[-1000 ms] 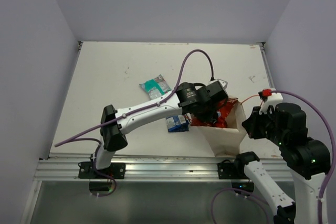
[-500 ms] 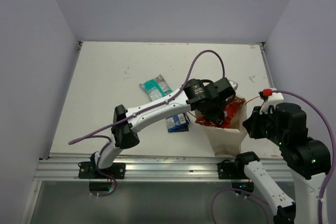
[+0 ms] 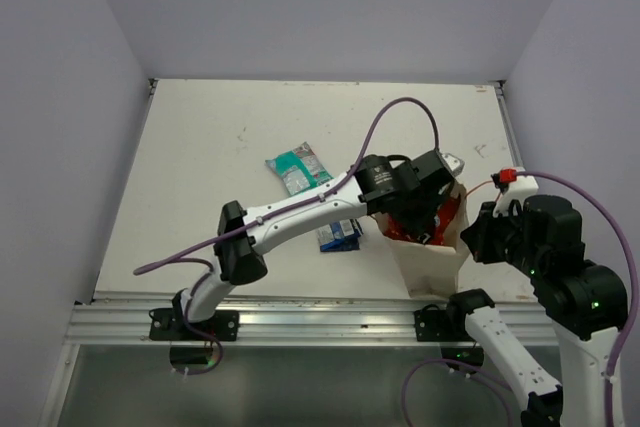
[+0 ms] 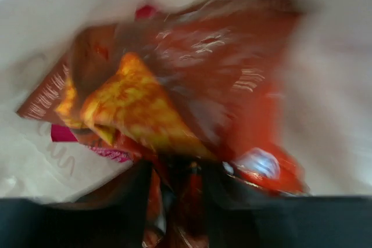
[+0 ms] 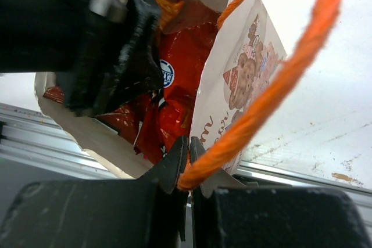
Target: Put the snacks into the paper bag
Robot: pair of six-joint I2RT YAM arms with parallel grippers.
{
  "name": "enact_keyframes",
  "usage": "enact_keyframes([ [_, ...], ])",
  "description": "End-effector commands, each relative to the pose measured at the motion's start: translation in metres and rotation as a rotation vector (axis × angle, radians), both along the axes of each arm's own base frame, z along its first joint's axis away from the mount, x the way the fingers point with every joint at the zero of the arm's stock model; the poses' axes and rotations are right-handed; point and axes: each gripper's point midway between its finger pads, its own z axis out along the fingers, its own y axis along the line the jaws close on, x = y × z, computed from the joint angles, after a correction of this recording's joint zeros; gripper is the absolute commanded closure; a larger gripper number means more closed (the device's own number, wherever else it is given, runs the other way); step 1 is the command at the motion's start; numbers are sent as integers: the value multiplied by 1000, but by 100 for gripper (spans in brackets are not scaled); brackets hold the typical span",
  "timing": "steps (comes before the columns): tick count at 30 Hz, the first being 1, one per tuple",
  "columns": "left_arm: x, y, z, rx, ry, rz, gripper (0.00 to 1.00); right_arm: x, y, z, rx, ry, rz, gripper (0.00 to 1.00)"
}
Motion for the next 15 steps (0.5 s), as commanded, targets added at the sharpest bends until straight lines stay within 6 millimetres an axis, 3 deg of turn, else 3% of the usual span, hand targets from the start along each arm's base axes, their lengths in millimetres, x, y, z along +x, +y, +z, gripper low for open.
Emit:
enact_keyframes([
  [1,6,-21,162,-466,-220,-11,54,12,5,14,12,-81,30,100],
  [2,12,-15,162,-469,-262,15,45,12,6,14,11,-81,33,100],
  [3,9,-2,227,-653,-345,31,34,13,6,14,10,-83,37,100],
  [4,9,7,245,-712,-380,50,12,13,6,14,10,-81,38,100],
  [5,13,15,232,-696,-407,72,1,14,6,14,10,-81,38,100],
  [6,9,39,282,-835,-467,100,0,14,7,14,9,-80,40,100],
  [7,10,49,288,-853,-487,122,0,14,7,14,8,-81,43,100],
  [8,20,62,281,-822,-524,190,0,15,7,13,9,-81,46,100],
  [9,22,87,295,-841,-559,251,0,16,7,13,8,-82,45,100],
  [10,31,104,291,-817,-578,334,0,16,8,14,8,-86,49,100],
  [11,49,128,274,-733,-631,482,0,16,8,14,7,-85,48,100],
  [13,69,163,254,-649,-642,575,0,17,8,14,8,-86,51,100],
  [14,81,171,230,-599,-613,614,0,18,9,14,7,-86,54,100],
  [15,109,196,209,-522,-609,687,0,18,9,15,8,-89,54,100],
])
